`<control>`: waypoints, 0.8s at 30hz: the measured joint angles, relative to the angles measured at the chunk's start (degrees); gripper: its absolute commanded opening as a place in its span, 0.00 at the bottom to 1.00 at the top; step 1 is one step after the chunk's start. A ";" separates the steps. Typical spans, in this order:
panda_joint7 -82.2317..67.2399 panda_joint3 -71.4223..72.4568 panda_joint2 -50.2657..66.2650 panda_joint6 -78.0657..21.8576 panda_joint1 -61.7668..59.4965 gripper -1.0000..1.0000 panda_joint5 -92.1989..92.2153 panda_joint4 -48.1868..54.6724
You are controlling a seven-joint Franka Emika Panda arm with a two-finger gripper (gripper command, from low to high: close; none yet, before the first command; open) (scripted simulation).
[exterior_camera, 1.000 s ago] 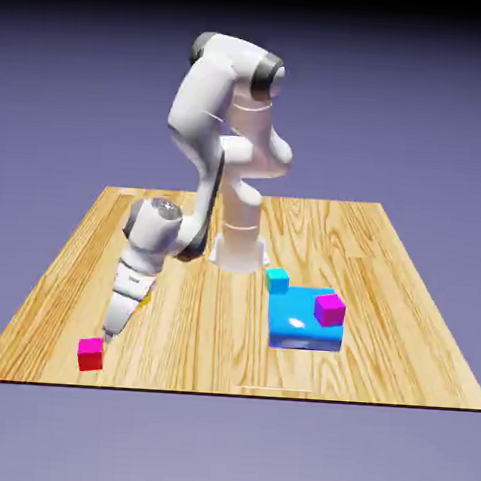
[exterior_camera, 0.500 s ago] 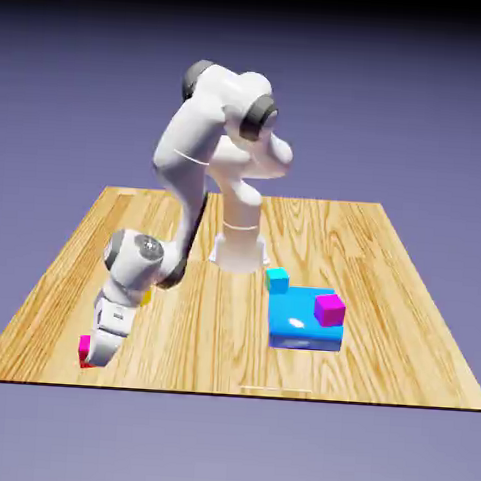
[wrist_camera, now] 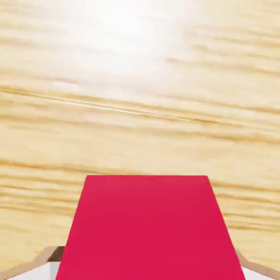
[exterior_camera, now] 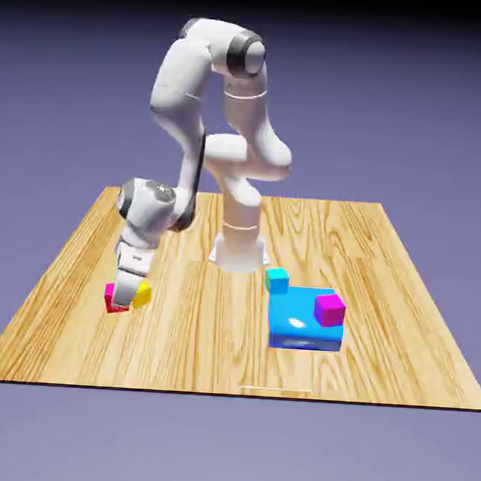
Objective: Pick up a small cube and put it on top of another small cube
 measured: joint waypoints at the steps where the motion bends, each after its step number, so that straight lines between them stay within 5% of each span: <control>1: 1.06 1.20 -1.66 -0.21 -2.18 0.00 -2.16 -1.45; 12: 12.50 14.17 -19.63 -2.47 -24.59 0.00 -25.59 -17.14; 24: 39.90 14.51 -3.13 -3.15 -24.00 0.00 -50.81 -7.12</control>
